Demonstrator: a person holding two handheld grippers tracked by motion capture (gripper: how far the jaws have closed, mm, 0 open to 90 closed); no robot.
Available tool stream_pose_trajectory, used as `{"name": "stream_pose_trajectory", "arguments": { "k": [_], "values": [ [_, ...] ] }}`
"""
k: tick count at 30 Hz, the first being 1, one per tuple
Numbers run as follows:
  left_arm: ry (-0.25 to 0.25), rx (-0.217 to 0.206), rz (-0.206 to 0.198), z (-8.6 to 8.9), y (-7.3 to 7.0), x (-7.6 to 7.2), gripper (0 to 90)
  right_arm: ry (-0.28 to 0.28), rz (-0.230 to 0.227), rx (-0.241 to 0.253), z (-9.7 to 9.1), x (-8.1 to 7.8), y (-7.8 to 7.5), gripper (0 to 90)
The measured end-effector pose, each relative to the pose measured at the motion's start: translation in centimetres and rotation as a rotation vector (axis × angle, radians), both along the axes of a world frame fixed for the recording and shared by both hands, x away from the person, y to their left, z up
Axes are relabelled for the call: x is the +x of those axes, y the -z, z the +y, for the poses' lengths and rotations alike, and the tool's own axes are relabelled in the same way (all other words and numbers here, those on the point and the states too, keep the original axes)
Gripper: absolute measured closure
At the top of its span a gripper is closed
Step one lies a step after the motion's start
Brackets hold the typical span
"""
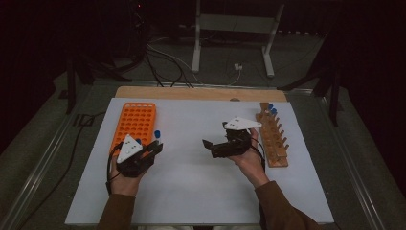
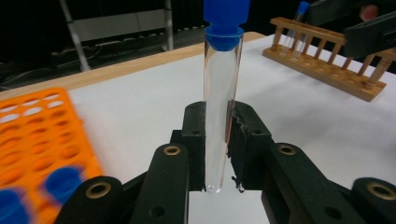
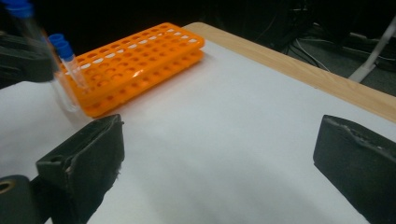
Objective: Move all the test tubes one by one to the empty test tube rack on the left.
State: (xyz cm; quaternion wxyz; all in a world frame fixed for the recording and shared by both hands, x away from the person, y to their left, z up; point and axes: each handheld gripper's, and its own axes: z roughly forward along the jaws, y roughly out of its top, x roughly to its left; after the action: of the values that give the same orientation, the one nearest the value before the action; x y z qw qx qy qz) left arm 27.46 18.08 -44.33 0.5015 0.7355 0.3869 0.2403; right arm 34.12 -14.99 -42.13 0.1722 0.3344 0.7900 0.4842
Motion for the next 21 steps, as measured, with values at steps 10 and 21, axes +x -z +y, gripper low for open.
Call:
{"name": "stream_pose_trajectory", "arguments": {
  "k": [10,21],
  "values": [
    [-0.075,-0.022,-0.018,4.1,-0.5,-1.1,77.9,0.072,0.005,0.022,-3.2,0.3,0.6,1.7],
    [-0.153,-0.02,-0.028,6.9,-0.4,-1.7,77.9,0.127,-0.009,0.045,-5.8,0.1,0.3,1.7]
  ]
}}
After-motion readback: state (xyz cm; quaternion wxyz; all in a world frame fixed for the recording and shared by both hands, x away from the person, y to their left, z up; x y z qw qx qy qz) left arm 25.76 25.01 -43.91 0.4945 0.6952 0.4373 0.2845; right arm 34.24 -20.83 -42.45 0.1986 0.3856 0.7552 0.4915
